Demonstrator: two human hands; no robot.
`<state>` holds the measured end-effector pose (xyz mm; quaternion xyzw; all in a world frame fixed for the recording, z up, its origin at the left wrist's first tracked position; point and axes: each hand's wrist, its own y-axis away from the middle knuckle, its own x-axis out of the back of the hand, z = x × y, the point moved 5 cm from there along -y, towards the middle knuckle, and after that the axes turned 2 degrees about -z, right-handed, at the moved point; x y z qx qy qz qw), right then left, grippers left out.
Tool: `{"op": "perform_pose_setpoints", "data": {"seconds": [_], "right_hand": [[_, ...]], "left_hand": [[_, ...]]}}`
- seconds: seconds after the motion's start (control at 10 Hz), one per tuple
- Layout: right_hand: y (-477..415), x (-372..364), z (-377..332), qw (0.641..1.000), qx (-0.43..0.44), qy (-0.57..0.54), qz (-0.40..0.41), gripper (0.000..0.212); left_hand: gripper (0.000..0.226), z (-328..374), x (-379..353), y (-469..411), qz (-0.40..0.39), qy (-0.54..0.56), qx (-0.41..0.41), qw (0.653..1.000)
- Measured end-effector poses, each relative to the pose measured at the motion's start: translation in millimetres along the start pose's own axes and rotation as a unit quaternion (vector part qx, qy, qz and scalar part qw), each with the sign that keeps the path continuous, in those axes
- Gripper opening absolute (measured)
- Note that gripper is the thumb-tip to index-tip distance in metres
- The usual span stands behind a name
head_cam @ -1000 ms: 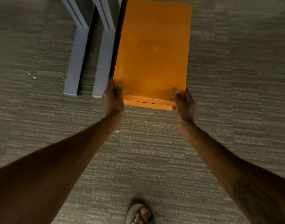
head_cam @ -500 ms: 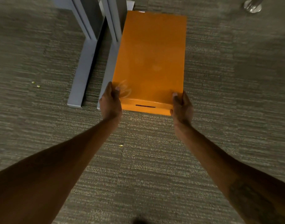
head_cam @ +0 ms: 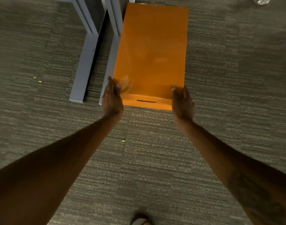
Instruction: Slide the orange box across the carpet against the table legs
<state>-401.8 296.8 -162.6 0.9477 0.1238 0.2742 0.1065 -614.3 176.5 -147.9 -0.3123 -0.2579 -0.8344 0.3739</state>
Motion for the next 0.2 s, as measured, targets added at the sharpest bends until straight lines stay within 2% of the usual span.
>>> {"op": "perform_pose_setpoints", "data": {"seconds": [0.1,0.2], "right_hand": [[4.7,7.3,-3.0,0.999,0.019,0.028,-0.032,0.042],[17.7,17.7,-4.3,0.995,0.038,0.074,-0.059,0.045]], "left_hand": [[0.059,-3.3,1.0,15.2,-0.018,0.011,-0.002,1.000],[0.059,-12.2,2.3,40.6,0.004,-0.016,0.038,0.999]]}}
